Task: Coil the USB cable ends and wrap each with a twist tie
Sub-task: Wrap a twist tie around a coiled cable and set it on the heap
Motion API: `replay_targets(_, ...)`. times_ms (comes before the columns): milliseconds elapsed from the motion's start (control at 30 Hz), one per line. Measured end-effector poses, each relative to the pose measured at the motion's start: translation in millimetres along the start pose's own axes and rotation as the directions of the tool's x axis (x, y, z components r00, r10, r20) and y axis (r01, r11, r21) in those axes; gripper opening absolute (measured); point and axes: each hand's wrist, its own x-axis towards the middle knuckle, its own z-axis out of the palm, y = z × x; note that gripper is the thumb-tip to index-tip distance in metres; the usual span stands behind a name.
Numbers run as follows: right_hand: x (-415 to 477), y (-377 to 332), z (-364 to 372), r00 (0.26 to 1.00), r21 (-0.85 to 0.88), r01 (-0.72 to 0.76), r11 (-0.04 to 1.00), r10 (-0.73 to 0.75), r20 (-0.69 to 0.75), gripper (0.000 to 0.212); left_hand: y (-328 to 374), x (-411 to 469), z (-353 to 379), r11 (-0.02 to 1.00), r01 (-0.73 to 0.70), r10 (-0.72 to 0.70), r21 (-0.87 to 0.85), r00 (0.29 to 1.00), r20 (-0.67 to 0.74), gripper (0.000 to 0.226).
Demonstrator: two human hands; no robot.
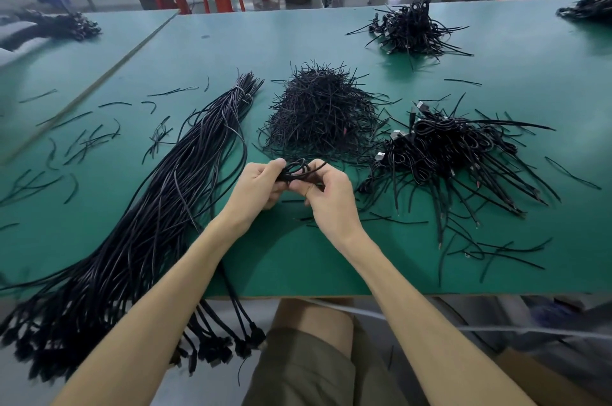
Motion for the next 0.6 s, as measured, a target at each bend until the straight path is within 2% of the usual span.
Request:
replay_targets(200,-3.8,-3.2,3.1,0.998,-0.095,0.062,0.994,-0.065,-0.023,0.009,3.3,-1.5,-2.4,0.997,0.051,-0.05,-0.051,0.998,0.025,0.058)
replay_targets(300,-5.5,-5.0,4.3,0.994,-0.131,0.086,0.988,-0.094,-0.056,0.023,5.2,-1.8,-2.4,0.997,0.067,-0.066,-0.04,0.997,0.037,0.059)
replay_targets(467,-5.1,-7.0,5.2,0.994,-0.069,0.057,0.996,-0.063,-0.084,0.014,5.9,-1.0,-3.8,0.989,0.122,-0.115,-0.084,0.99,0.085,0.052)
replay_targets(600,-6.2,-6.3,5.8,0.992,-0.085,0.088,0.992,-0.095,-0.079,0.021,5.0,-1.8,-1.5,0.994,0.09,-0.085,-0.059,0.993,0.087,0.054)
